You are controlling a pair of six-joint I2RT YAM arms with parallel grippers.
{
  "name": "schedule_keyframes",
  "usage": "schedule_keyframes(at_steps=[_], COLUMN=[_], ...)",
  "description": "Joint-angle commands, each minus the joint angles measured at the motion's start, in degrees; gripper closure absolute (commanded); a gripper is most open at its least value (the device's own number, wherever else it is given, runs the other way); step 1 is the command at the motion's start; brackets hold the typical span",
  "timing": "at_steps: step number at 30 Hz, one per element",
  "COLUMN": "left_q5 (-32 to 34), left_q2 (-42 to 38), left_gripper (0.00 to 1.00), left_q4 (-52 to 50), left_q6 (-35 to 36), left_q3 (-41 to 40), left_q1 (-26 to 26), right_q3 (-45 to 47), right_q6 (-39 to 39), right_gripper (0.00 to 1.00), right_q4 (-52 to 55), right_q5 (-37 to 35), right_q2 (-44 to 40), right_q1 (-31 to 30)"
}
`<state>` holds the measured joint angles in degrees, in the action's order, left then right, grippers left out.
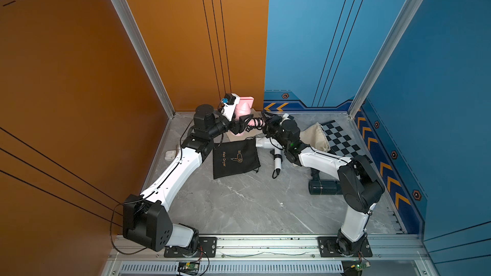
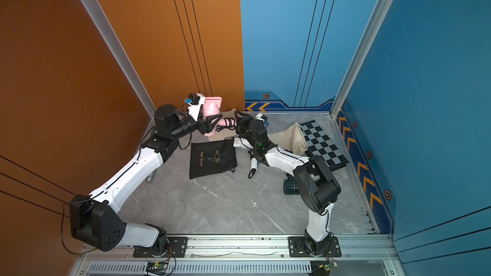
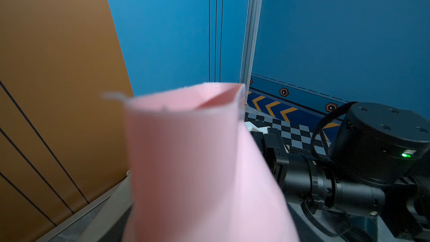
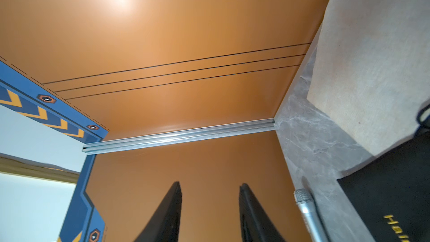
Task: Pack away hair dryers
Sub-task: Fold the hair dryer.
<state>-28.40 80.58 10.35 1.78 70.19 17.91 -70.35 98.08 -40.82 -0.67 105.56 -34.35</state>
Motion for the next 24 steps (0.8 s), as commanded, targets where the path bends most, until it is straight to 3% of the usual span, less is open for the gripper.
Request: schedule_keyframes(at_steps=[1, 10, 24], left_q5=[-0.52, -1.23, -2.38], left_q2=[-0.08, 1.07, 1.93], left_gripper=[0.85, 0.87, 0.87], left_q4=[5.33, 5.30, 5.33], left_q6=[-0.92, -1.20, -1.69], left_q3=[0.74, 1.17, 1.78], left_q1=[1.18, 2.12, 2.57], right_q3=[-1.20, -5.53, -17.27], right_q6=[-4.71, -17.45, -37.92], right_gripper=[0.77, 0.87, 0.87], right_q4=[3.26, 16.26, 36.44], right_q5=[0.41, 0.23, -0.30], right_q2=[-0.15, -2.22, -1.53], right_q1=[-0.95, -1.94, -4.80])
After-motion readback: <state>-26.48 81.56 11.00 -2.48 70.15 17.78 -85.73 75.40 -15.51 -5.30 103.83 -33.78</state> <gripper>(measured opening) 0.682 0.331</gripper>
